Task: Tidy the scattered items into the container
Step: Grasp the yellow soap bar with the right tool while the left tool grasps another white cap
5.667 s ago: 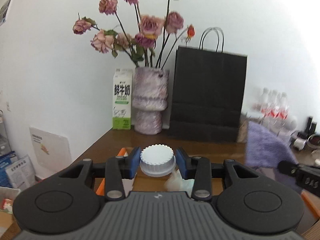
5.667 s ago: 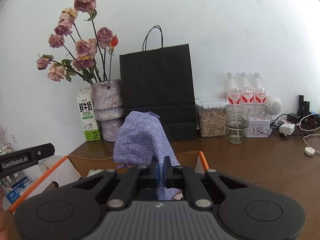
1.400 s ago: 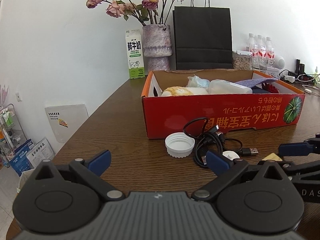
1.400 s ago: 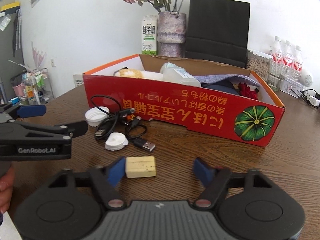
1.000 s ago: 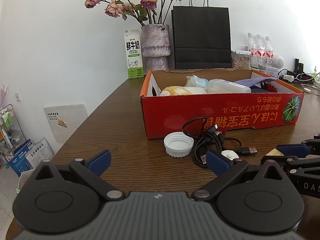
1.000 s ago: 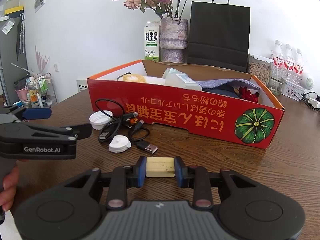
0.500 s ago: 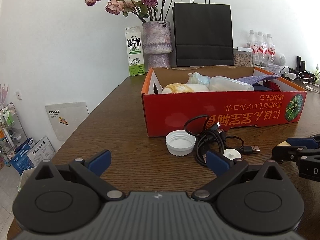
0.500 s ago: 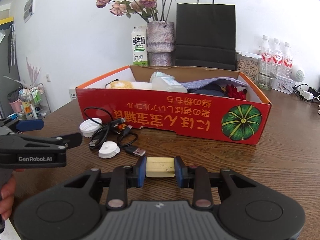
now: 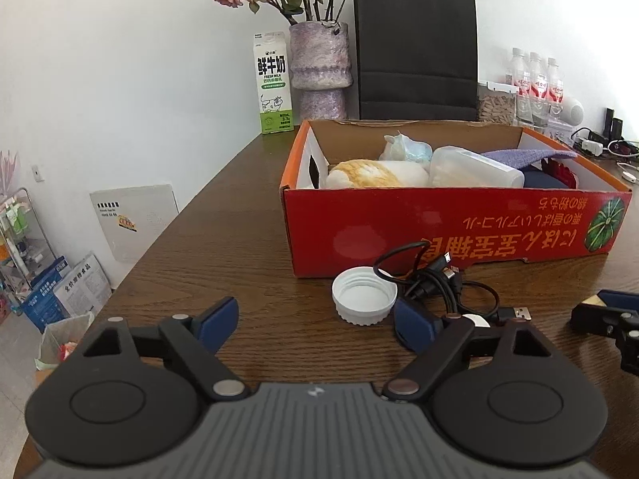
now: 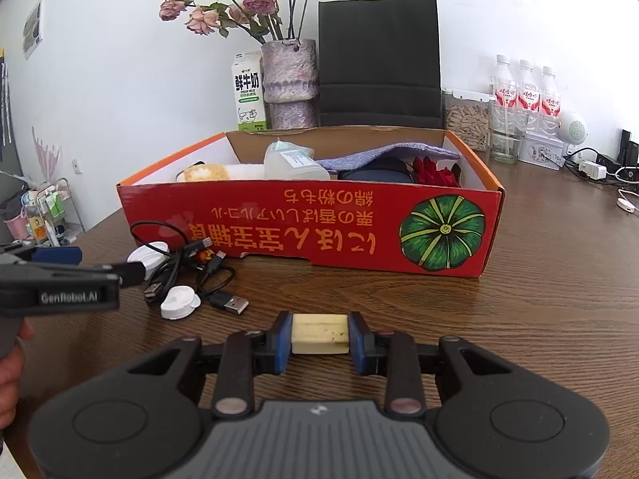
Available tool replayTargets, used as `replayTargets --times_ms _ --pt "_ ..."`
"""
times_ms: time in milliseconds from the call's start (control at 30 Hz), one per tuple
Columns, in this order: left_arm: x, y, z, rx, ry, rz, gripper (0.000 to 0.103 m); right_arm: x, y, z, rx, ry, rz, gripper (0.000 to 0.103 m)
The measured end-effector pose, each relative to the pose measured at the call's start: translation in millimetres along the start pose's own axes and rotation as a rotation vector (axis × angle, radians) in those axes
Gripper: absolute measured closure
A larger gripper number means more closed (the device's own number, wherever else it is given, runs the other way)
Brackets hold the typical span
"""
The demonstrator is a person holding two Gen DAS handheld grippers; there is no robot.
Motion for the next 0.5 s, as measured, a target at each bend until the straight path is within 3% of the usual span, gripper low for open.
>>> replayTargets --times_ms 167,433,500 --pt "0 -9 -12 0.057 0.009 -0.008 0.024 1 0 0 0.001 -0.002 0.007 0.074" --pt "-1 -19 -22 0.073 0.040 0.012 0.029 3 0 0 -0.001 -0.003 0.014 0.074" --pt "-2 -21 -24 0.077 0.065 0.015 0.039 3 0 0 0.001 -0.002 0.014 0.074"
Point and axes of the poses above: each gripper's, at about its wrist camera, not at the fingertips, and z roughly against the way its jaws point, x to its left, y to its underside, the point moved 1 cm from there along -z, roughly the way its jaws point, and after that the axes turned 2 degrees about y, right-handed, at the moved point
